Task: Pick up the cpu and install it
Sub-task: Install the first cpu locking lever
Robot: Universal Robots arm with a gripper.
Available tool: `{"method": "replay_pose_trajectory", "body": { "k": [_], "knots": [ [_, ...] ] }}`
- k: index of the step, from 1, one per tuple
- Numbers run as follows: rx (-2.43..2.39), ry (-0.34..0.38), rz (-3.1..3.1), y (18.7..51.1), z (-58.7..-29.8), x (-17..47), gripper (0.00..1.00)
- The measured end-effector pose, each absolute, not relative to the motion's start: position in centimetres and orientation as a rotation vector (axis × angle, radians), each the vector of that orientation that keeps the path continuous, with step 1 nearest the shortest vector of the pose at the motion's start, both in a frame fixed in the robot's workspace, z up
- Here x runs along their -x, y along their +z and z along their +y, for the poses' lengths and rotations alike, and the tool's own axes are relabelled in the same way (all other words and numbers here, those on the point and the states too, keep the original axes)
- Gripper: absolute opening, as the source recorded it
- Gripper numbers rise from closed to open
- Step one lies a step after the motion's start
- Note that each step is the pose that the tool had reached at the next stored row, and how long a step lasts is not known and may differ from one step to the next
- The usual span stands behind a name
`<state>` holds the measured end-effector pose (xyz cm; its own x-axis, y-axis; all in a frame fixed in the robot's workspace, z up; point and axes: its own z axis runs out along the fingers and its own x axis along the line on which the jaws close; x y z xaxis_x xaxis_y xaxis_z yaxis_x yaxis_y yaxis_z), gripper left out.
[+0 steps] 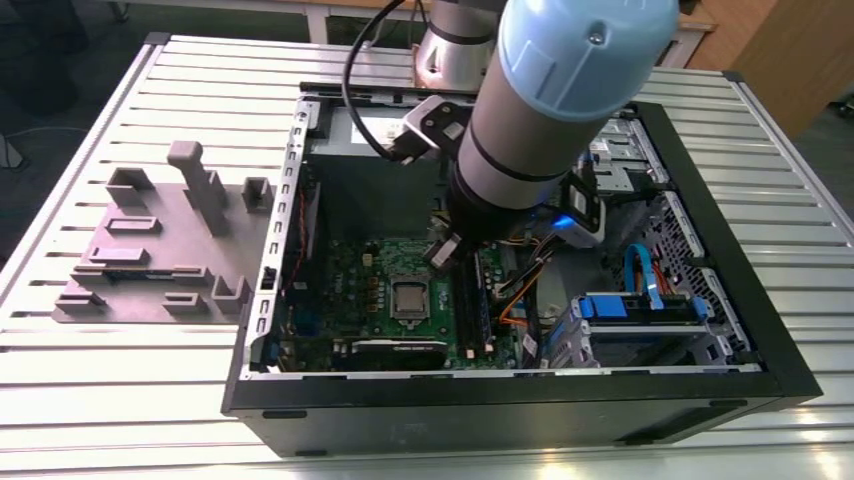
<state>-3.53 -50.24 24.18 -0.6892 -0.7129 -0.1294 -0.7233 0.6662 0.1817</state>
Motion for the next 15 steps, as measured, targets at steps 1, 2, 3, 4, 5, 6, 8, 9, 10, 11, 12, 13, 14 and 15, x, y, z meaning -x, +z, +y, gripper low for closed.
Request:
{"method": "replay_pose_trajectory", "body": {
  "k": [1, 2, 3, 4, 5, 6, 8, 9, 10, 11, 12, 13, 14, 15],
  "knots": [
    [1.216, 0.353, 2.819, 24.1, -50.2, 3.5, 0.11],
    [1.214, 0.366, 2.814, 24.1, -50.1, 3.4, 0.11],
    [1.213, 0.376, 2.810, 24.1, -49.9, 3.4, 0.11],
    [1.212, 0.379, 2.809, 24.1, -49.8, 3.4, 0.11],
    [1.212, 0.379, 2.809, 24.0, -49.6, 3.4, 0.11],
    [1.212, 0.379, 2.809, 24.0, -49.4, 3.4, 0.11],
    [1.212, 0.379, 2.809, 24.0, -49.0, 3.3, 0.11],
    [1.212, 0.380, 2.809, 24.0, -48.8, 3.3, 0.11],
    [1.212, 0.380, 2.809, 23.9, -48.7, 3.3, 0.11],
    [1.212, 0.380, 2.809, 23.9, -48.5, 3.3, 0.11],
    [1.212, 0.381, 2.809, 23.9, -48.4, 3.3, 0.11],
    [1.212, 0.381, 2.808, 23.8, -48.3, 3.3, 0.11],
    [1.212, 0.383, 2.807, 23.7, -48.3, 3.3, 0.11],
    [1.212, 0.385, 2.806, 23.7, -48.2, 3.4, 0.11]
  ]
}}
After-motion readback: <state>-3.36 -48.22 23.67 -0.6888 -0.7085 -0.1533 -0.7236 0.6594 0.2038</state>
